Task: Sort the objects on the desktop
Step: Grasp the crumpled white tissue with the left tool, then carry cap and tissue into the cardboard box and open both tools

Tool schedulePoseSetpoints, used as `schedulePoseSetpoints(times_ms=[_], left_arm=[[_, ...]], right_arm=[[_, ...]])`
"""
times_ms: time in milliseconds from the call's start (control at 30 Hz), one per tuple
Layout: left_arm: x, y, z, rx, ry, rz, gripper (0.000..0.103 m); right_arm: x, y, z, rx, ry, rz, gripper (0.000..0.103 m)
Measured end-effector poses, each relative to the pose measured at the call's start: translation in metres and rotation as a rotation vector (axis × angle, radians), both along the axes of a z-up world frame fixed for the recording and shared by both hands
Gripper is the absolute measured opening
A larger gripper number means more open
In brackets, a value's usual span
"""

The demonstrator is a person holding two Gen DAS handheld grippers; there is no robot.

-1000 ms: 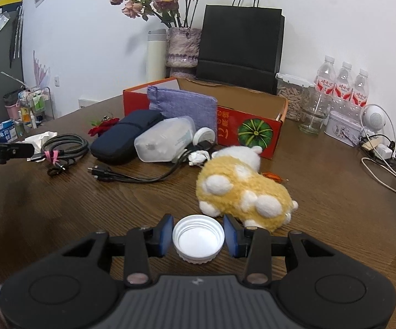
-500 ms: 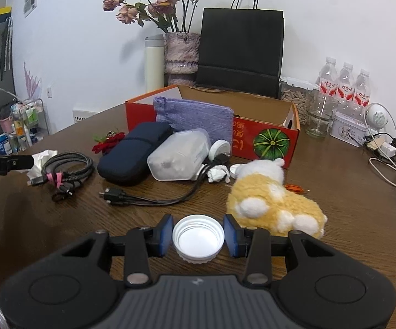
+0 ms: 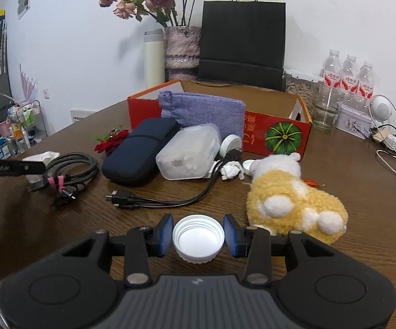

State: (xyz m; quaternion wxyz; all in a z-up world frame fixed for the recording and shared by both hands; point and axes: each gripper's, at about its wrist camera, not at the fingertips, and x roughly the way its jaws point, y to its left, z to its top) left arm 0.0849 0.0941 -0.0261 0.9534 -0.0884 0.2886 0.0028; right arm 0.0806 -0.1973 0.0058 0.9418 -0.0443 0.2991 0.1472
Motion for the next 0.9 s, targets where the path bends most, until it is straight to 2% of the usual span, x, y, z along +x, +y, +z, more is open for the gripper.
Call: schedulePoseSetpoints(times_ms=[100, 167, 300, 567, 733, 900], left_arm=[[0.001, 0.006, -0.001, -0.069, 0.005, -0.028, 0.019], [-0.001, 0.009, -0.002, -0.082, 0.001, -0.017, 0.016], [-0.005, 0.013, 0.002, -0.087, -0.010, 0.011, 0.012], [-0.012, 0.013, 0.022, -0.067, -0.073, 0.016, 0.011], [-0.003, 0.002, 0.042, -0.047, -0.125, -0.019, 0.011], [0.020, -0.024, 0.072, -0.026, -0.213, -0.085, 0.011]], right_arm=[[-0.003, 0.003, 0.000, 0.002, -0.003, 0.004, 0.039], [-0.004, 0.003, 0.000, 0.005, -0.006, 0.003, 0.039], [-0.007, 0.001, 0.001, 0.017, -0.009, -0.005, 0.039], [-0.009, -0.003, 0.006, 0.044, -0.035, -0.016, 0.039], [-0.004, -0.006, 0.016, 0.058, -0.074, -0.021, 0.039], [0.011, -0.010, 0.038, 0.074, -0.162, -0.037, 0.039]])
